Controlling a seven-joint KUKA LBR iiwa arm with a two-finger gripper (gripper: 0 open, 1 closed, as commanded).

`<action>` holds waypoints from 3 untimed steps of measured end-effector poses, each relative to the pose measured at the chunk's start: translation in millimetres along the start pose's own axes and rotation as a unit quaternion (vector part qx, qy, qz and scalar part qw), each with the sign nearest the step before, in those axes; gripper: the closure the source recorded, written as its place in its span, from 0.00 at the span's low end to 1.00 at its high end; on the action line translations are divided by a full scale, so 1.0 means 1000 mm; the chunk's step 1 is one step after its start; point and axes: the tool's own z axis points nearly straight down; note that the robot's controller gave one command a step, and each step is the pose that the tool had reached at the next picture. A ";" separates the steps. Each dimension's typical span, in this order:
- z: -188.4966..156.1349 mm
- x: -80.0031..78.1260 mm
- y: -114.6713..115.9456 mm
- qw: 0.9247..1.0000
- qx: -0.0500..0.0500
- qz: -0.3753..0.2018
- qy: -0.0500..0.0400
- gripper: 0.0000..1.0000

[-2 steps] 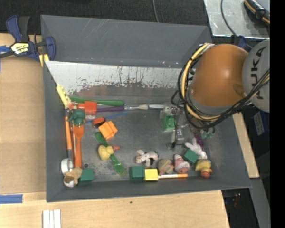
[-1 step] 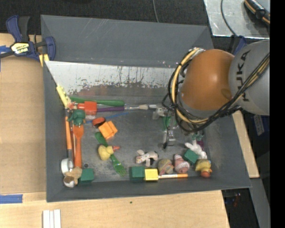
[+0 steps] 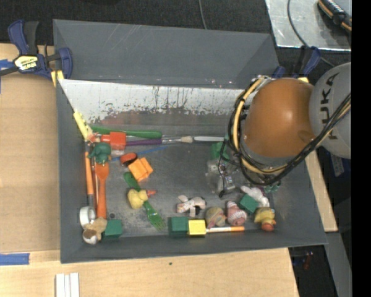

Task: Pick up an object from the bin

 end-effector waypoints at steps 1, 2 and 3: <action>0.001 0.000 0.001 1.000 -0.001 0.001 0.001 1.00; 0.066 0.048 -0.039 0.994 -0.001 -0.113 0.001 0.00; 0.065 0.047 -0.038 0.993 0.000 -0.115 -0.001 0.00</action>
Offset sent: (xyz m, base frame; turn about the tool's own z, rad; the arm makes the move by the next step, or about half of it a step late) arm -0.0342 -0.0486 -0.0659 -0.2341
